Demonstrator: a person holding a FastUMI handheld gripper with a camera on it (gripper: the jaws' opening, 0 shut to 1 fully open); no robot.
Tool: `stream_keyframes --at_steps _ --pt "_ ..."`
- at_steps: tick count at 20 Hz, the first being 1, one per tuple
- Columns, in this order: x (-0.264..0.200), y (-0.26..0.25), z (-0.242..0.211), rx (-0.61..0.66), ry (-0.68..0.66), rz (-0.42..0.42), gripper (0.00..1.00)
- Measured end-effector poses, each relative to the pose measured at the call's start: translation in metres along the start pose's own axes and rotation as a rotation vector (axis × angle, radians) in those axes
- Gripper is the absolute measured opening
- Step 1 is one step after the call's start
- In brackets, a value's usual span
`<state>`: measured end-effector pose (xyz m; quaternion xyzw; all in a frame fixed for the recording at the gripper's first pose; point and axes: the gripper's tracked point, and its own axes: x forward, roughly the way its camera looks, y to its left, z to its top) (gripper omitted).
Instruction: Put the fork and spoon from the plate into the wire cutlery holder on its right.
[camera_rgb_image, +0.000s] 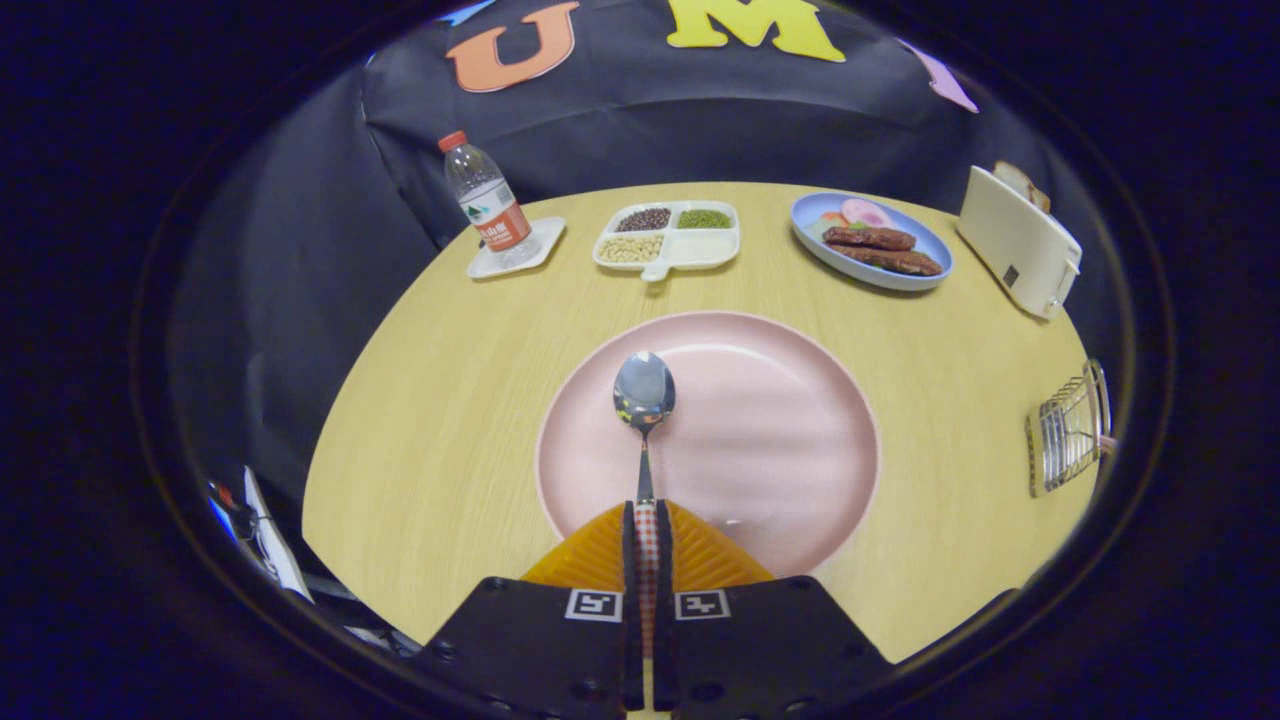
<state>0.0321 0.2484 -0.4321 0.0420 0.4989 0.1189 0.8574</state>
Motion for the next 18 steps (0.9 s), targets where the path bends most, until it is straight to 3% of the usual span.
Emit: stream_keyframes --at_steps 13,18 --pt "-0.154 -0.136 0.064 -0.071 -0.132 0.001 0.04" --pt "-0.213 -0.213 0.087 -0.090 -0.159 -0.067 0.04"
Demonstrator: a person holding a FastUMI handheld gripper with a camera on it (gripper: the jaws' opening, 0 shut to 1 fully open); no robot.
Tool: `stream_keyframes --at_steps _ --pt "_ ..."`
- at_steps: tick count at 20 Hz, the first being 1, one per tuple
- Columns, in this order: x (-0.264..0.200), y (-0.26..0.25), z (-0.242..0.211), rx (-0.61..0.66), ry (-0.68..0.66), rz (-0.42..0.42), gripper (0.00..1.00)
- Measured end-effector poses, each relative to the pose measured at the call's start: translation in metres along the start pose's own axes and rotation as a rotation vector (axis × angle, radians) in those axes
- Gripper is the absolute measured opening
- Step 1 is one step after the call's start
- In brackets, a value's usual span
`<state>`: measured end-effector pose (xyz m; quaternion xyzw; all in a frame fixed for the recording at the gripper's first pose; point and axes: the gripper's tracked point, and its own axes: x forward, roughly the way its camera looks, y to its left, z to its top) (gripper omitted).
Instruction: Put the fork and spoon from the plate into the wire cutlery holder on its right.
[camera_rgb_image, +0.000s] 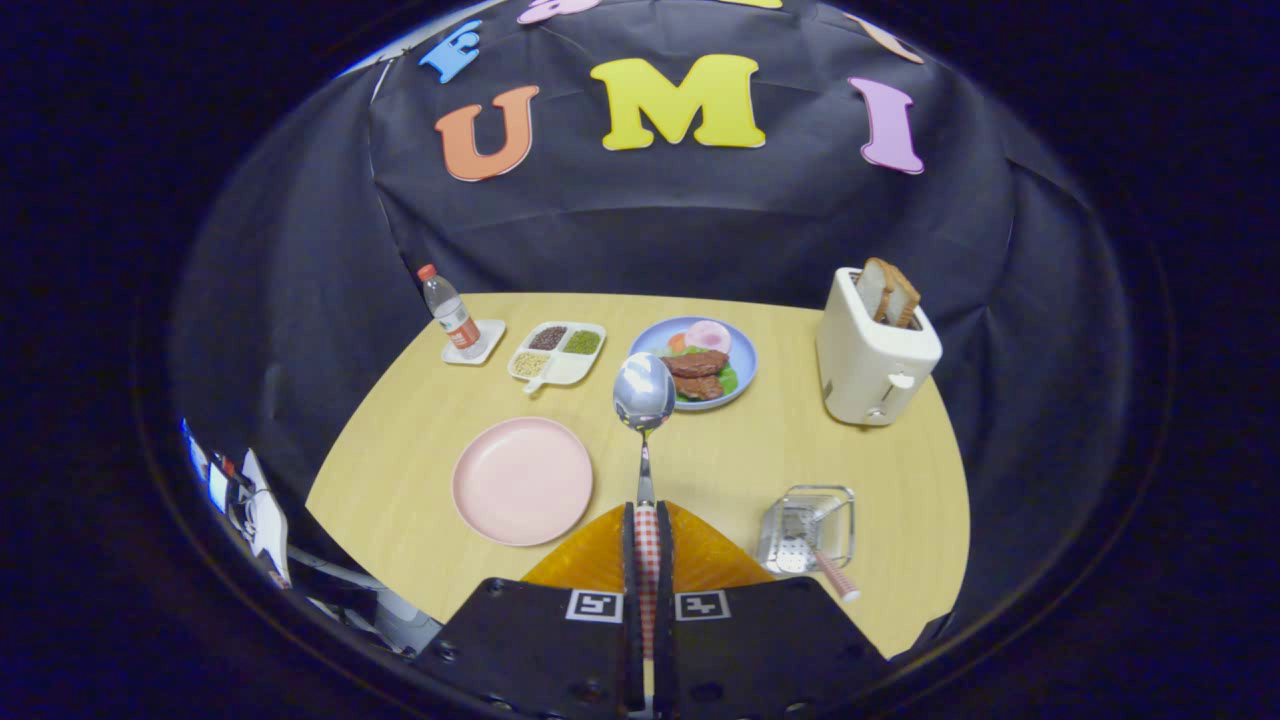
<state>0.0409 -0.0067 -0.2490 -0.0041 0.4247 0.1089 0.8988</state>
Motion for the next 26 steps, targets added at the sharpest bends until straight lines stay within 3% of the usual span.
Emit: stream_keyframes --at_steps 6,9,16,26 --pt "-0.040 -0.075 0.009 0.019 0.039 -0.035 0.05" --pt "-0.044 -0.107 -0.006 0.029 0.132 -0.071 0.05" --pt "-0.030 -0.112 -0.032 0.166 0.420 -0.003 0.05" --pt "0.013 -0.123 -0.064 0.199 0.819 -0.074 0.05"
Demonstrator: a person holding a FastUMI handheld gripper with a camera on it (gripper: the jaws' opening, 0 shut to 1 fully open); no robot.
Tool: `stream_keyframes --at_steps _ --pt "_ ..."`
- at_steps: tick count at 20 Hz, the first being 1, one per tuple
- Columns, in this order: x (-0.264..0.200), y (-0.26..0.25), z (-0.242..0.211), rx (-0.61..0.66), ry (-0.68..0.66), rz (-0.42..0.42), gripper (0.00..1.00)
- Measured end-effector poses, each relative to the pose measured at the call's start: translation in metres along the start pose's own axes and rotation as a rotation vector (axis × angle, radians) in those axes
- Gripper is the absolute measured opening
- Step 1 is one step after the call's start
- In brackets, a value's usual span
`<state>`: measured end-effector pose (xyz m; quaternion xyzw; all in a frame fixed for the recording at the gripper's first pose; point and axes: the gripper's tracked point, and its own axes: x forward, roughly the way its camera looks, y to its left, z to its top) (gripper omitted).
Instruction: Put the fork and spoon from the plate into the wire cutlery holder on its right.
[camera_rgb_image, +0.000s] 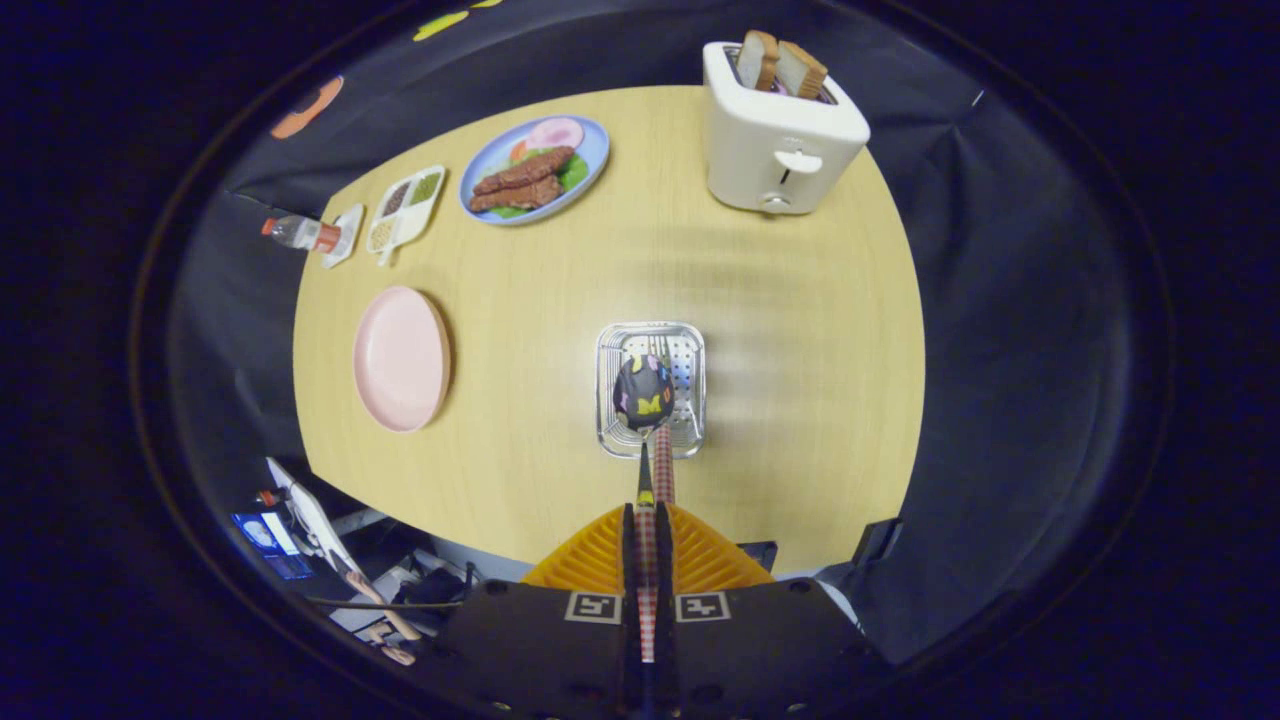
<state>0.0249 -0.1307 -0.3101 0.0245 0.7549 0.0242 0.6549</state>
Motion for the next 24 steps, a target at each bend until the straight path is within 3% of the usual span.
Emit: stream_keyframes --at_steps 5,9,15,24 --pt "0.026 -0.002 0.018 -0.002 0.153 -0.033 0.06" --pt "0.040 -0.004 0.034 0.065 0.201 -0.057 0.07" --pt "0.051 0.004 0.043 0.065 0.206 -0.071 0.07" --pt "0.040 0.014 0.050 0.017 0.097 -0.099 0.11"
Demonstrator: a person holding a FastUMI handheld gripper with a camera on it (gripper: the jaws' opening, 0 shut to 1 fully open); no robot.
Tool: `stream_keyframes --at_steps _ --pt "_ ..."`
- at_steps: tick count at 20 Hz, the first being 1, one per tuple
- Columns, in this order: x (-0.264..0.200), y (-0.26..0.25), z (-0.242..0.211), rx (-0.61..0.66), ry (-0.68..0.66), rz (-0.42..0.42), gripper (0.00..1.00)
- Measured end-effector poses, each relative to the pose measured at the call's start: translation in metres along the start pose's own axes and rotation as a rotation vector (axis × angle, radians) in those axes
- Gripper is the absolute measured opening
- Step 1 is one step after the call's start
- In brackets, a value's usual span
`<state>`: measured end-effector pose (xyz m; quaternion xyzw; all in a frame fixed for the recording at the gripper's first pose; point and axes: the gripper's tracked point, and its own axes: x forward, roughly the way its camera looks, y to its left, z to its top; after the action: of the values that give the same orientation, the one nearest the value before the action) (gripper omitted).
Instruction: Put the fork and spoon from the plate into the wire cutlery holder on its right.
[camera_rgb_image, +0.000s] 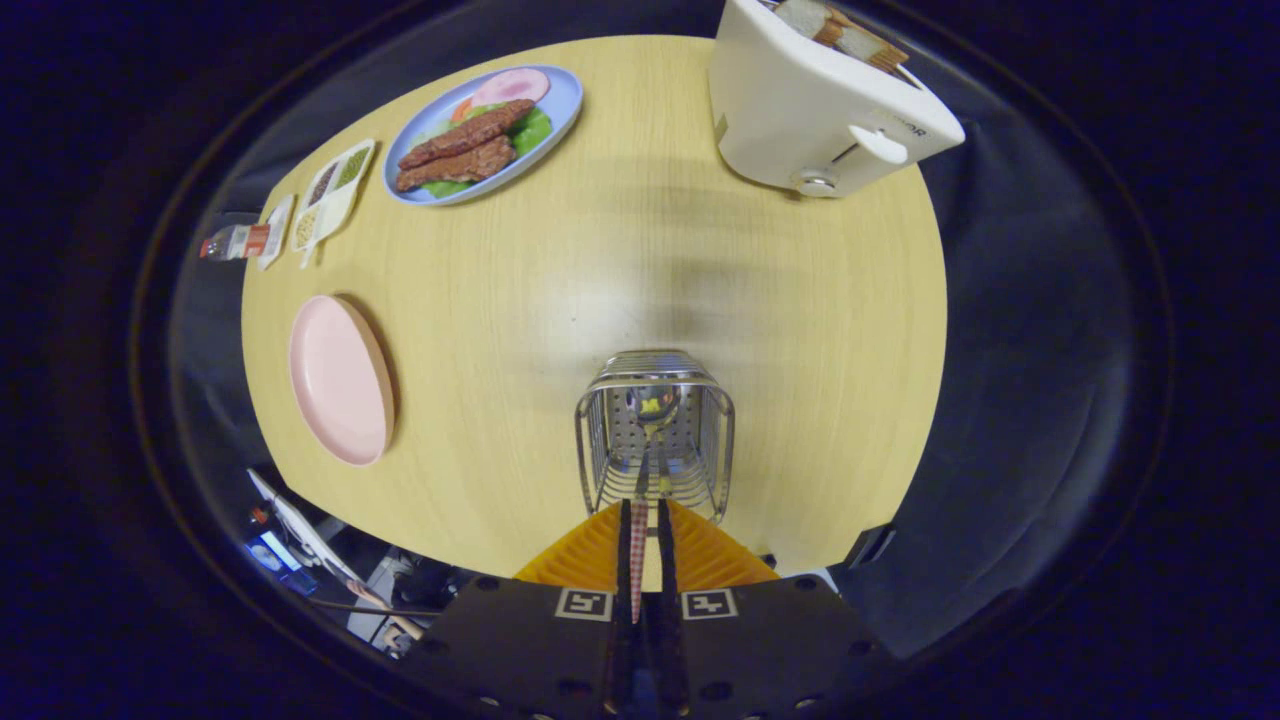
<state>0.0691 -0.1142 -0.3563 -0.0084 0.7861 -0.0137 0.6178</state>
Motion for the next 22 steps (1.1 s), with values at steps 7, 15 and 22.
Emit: stream_keyframes --at_steps 7,15,22 --pt "-0.042 0.029 -0.014 -0.062 -0.234 0.000 0.24" --pt "-0.101 0.080 -0.065 -0.080 -0.507 0.010 0.57" --pt "-0.184 0.114 -0.090 -0.043 -0.893 -0.017 0.91"
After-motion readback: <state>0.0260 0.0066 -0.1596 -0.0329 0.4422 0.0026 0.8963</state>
